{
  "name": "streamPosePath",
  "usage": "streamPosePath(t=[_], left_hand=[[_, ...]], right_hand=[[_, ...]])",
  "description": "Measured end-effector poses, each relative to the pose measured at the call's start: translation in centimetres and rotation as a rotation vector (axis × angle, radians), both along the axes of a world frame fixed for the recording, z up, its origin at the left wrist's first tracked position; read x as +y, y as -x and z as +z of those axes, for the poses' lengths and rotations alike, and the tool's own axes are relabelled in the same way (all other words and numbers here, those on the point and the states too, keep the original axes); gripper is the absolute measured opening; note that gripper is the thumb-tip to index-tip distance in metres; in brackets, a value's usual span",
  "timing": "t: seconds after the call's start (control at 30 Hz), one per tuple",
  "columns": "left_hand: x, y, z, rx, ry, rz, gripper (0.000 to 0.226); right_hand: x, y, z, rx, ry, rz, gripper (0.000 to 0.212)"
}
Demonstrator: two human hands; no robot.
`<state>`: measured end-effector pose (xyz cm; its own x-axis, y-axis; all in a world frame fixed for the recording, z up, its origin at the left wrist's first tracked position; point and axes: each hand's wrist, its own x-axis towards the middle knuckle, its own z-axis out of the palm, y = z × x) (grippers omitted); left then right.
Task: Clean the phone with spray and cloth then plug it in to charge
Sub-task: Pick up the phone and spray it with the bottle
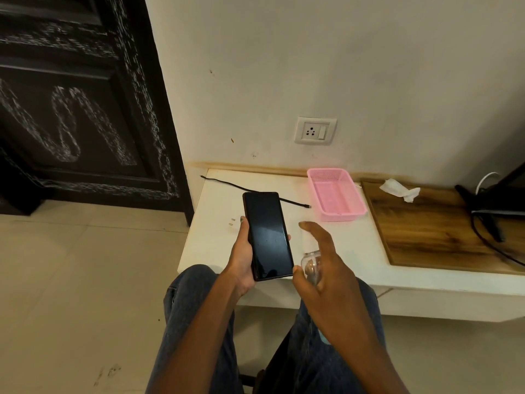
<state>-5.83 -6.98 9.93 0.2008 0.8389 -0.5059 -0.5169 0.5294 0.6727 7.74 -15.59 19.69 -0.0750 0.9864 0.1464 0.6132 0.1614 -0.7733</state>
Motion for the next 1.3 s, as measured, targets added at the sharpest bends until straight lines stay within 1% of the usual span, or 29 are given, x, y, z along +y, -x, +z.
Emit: streamPosePath(t=[0.13,0.27,0.33,0.4,0.47,0.5,0.53,0.6,0.67,0.73,0.77,0.9,1.0,1.1,1.3], left_hand=[[-0.3,-0.3,-0.1,0.017,0.021,0.006,0.068],[-0.7,-0.3,-0.3,-0.038,0.004,-0.035,0.067],[-0.9,-0.3,-0.2,-0.079,0.002,-0.056,0.067],[-0.9,-0.3,-0.5,-0.101,0.002,-0.063,0.066],[-0.9,-0.3,-0.6,-0.096,-0.002,-0.067,0.067],[-0.8,-0.3,-0.7,-0.093,0.008,-0.066,0.067],[-0.7,-0.3,-0.7,-0.094,0.018,-0.066,0.068],[-0.2,-0.4,-1.3,-0.109,0.044,-0.050,0.070],[-0.3,-0.4,-1.4,-0.103,0.058,-0.053,0.071],[-0.1,-0.3,-1.8,-0.115,0.065,-0.048,0.070],[0.1,-0.3,-2.0,-0.122,0.069,-0.045,0.070],[0.9,-0.1,-2.8,-0.157,0.094,-0.037,0.070],[1.4,0.0,-3.2,-0.200,0.105,-0.045,0.071],[1.7,0.2,-3.5,-0.234,0.114,-0.053,0.070],[2.2,0.3,-4.1,-0.216,0.104,-0.049,0.068]], right_hand=[[1.5,-0.5,1.5,0.018,-0.114,-0.036,0.070],[4.3,-1.4,2.5,0.124,-0.130,-0.098,0.062],[5.8,-1.6,2.2,0.250,-0.116,-0.074,0.055],[7.1,-1.8,1.6,0.380,-0.058,-0.053,0.040],[8.5,-2.0,0.5,0.439,0.008,-0.098,0.020],[9.2,-2.1,-0.2,0.448,0.009,-0.113,0.019],[9.8,-2.2,-0.7,0.451,-0.027,-0.094,0.025],[11.8,-2.4,-2.3,0.437,-0.067,-0.026,0.045],[13.0,-2.9,-3.9,0.417,-0.052,-0.064,0.056],[14.6,-3.2,-5.8,0.398,0.008,-0.131,0.062],[15.3,-3.3,-6.8,0.376,0.035,-0.168,0.061],[17.5,-3.9,-11.0,0.271,0.152,-0.291,0.043],[18.5,-4.4,-13.2,0.225,0.210,-0.301,0.042],[19.2,-4.8,-14.7,0.201,0.223,-0.312,0.040],[20.2,-5.2,-16.3,0.176,0.232,-0.325,0.038]])
